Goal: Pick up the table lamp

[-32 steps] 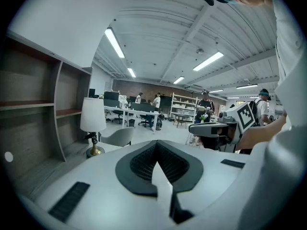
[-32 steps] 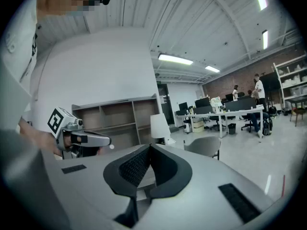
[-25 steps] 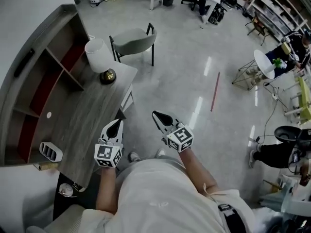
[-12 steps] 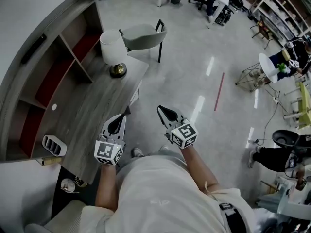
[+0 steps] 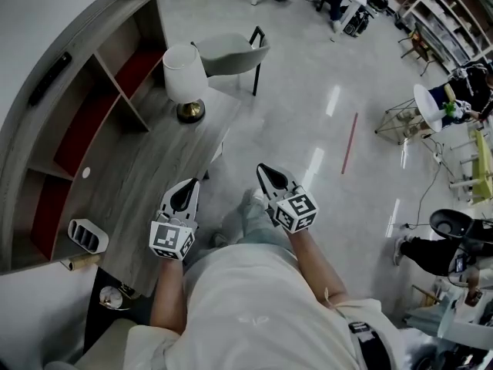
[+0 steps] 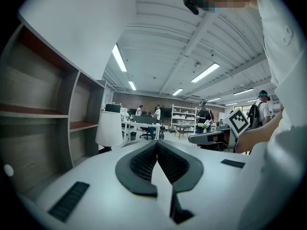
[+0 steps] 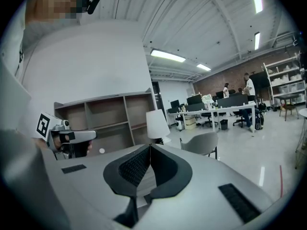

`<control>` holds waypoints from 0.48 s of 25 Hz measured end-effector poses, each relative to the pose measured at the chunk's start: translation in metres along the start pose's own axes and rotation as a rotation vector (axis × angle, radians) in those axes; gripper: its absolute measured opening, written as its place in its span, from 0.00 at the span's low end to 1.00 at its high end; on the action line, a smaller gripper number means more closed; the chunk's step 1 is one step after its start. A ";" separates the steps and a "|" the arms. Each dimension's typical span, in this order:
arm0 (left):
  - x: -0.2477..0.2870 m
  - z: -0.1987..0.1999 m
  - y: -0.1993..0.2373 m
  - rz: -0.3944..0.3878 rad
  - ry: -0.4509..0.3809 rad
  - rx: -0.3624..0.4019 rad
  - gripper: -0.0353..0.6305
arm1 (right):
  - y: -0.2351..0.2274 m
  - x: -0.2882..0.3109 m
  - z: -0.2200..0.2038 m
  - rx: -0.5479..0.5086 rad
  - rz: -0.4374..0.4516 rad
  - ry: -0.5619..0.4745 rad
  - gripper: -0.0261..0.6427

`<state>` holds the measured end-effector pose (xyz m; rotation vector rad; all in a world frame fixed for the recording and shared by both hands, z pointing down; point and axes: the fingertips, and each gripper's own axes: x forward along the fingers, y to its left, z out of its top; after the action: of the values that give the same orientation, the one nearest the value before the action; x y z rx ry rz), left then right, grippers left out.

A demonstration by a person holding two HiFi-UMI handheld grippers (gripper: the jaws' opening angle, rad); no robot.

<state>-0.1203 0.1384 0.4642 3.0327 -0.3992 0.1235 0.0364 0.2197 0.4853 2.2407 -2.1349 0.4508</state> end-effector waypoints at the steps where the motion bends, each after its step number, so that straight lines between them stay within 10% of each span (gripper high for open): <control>1: 0.007 0.000 0.004 0.004 0.005 0.005 0.08 | -0.005 0.007 0.001 0.004 0.004 -0.001 0.08; 12: 0.129 0.012 0.056 0.111 0.079 0.023 0.08 | -0.110 0.113 0.041 0.019 0.118 0.009 0.08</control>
<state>-0.0097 0.0504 0.4683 3.0156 -0.5634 0.2553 0.1551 0.1080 0.4913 2.1256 -2.2758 0.4861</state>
